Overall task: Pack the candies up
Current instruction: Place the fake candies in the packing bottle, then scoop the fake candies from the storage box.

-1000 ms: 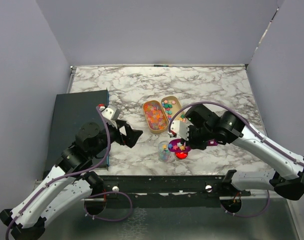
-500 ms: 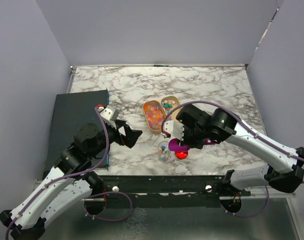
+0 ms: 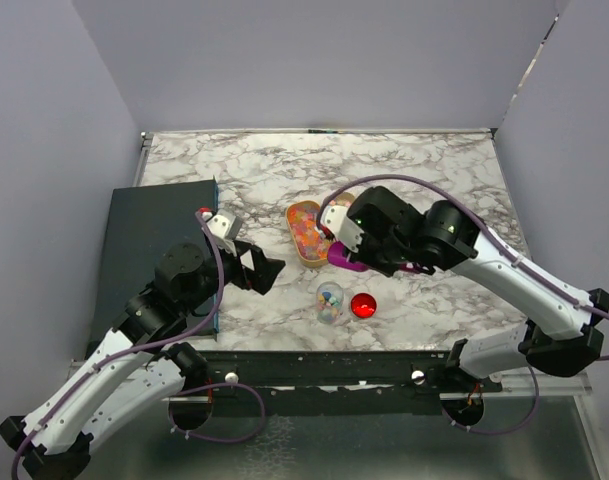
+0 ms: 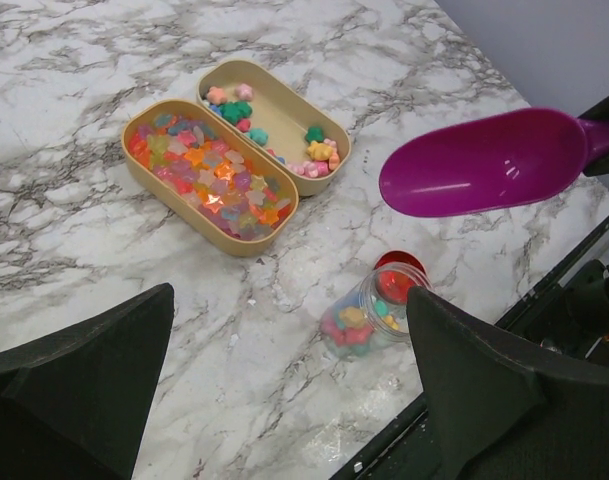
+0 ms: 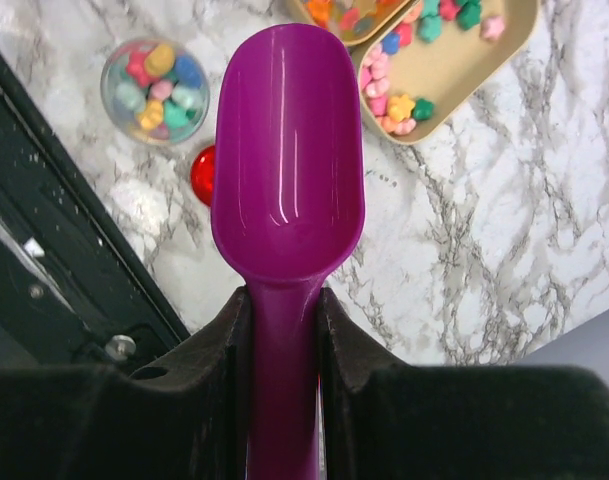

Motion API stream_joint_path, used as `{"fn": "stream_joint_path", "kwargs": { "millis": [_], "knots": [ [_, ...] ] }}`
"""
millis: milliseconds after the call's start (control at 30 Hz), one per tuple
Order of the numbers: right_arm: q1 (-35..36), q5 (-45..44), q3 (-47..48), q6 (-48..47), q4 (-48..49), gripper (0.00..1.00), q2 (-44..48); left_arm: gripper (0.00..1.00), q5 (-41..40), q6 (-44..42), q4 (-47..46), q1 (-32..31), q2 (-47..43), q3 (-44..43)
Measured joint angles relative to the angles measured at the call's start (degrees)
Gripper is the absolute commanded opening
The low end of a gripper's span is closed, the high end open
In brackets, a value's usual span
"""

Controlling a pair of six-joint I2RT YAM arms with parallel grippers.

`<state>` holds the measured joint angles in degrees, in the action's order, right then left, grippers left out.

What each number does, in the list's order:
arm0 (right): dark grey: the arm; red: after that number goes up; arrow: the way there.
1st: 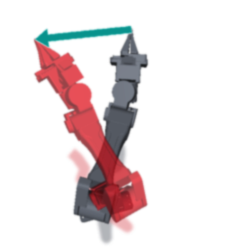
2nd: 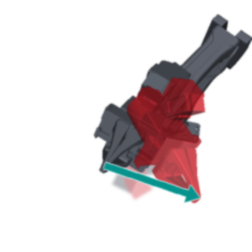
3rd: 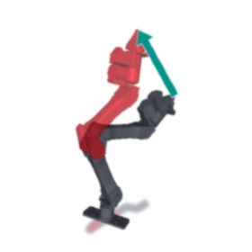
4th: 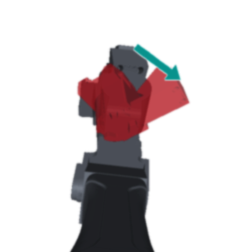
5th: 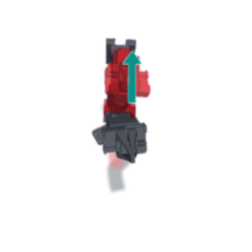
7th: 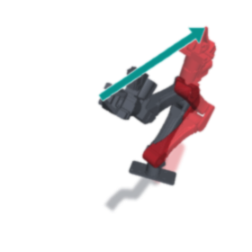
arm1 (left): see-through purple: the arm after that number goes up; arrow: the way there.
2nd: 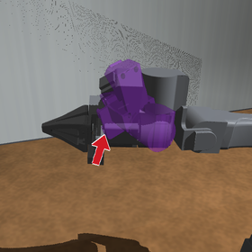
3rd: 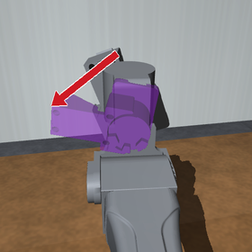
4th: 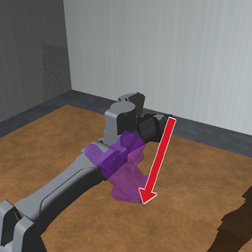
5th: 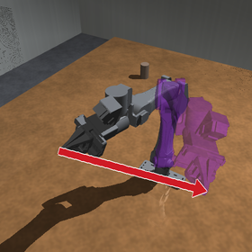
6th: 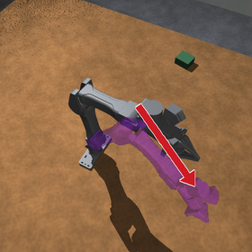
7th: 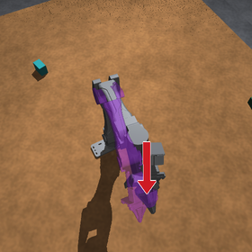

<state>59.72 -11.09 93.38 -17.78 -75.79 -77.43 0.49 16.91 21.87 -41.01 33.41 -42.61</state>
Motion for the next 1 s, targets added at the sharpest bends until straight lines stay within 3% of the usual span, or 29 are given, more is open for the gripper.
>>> {"fn": "stream_joint_path", "kwargs": {
  "millis": [500, 1000],
  "knots": [
    [-6.9, -1.0, 15.5, 13.1, 1.0, 0.01, -17.8, 0.99, -1.4, 0.0, 0.7, 0.0, -0.6, 0.0],
    [-12.8, 6.4, 17.2, 23.0, -0.3, 0.01, -30.1, 0.99, -1.4, 0.0, 0.8, 0.0, -2.8, 0.0]
  ]
}}
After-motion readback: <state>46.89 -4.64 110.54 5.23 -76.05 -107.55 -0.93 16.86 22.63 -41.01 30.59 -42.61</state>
